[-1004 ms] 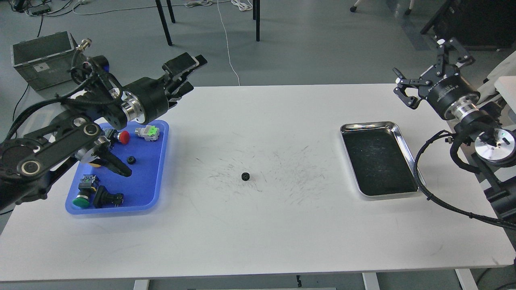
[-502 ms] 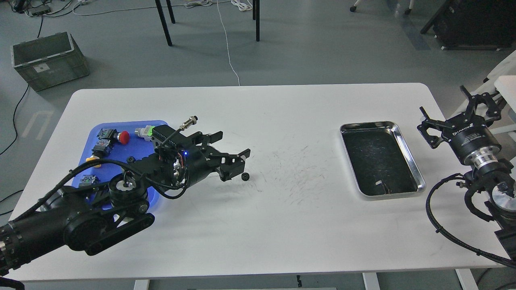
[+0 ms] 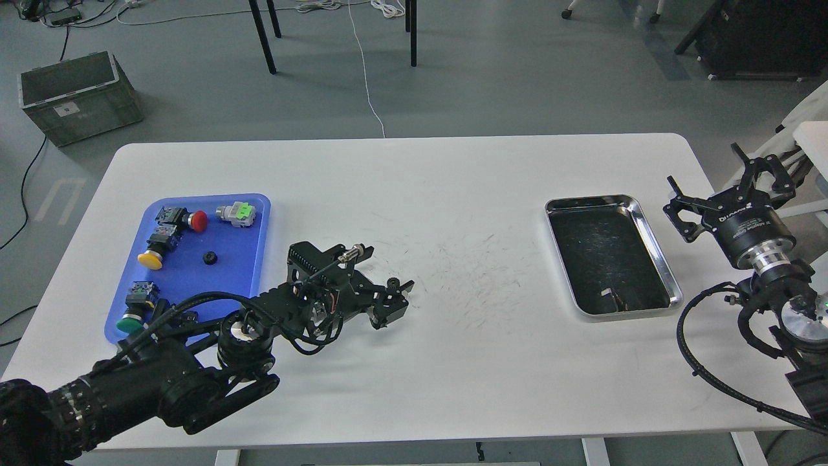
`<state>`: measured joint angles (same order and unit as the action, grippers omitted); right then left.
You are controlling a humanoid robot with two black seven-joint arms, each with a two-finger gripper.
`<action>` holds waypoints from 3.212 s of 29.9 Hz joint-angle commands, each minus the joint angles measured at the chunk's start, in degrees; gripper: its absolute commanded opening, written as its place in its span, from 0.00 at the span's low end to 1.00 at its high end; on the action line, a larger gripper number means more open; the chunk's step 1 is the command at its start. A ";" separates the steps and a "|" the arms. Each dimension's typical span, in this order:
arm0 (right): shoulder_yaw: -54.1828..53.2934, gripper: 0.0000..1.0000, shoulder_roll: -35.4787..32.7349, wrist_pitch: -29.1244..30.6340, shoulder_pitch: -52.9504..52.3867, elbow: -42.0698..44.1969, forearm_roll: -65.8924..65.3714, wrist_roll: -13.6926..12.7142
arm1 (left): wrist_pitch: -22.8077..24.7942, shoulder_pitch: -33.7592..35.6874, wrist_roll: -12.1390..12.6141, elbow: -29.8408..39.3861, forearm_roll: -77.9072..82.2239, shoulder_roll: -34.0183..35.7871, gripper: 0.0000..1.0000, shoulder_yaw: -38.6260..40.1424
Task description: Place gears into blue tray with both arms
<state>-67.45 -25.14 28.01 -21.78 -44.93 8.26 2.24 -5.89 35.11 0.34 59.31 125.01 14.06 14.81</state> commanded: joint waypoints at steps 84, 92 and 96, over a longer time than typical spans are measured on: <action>0.04 0.96 0.44 -0.01 -0.90 -1.22 0.00 -0.04 | -8.44 -13.32 -2.19 9.95 -19.19 33.14 0.94 8.57; 0.30 0.96 0.44 -0.01 -3.09 -1.22 0.00 -0.04 | -8.70 -1.91 -1.75 10.30 -32.86 32.88 0.98 12.96; 0.65 0.97 0.44 -0.49 -5.64 -1.13 -0.09 -0.13 | -8.44 4.16 -1.57 10.22 -49.81 32.00 0.98 15.16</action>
<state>-67.01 -24.69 27.99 -25.62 -46.15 8.23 2.19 -14.68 34.97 -1.34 69.62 87.45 46.87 28.15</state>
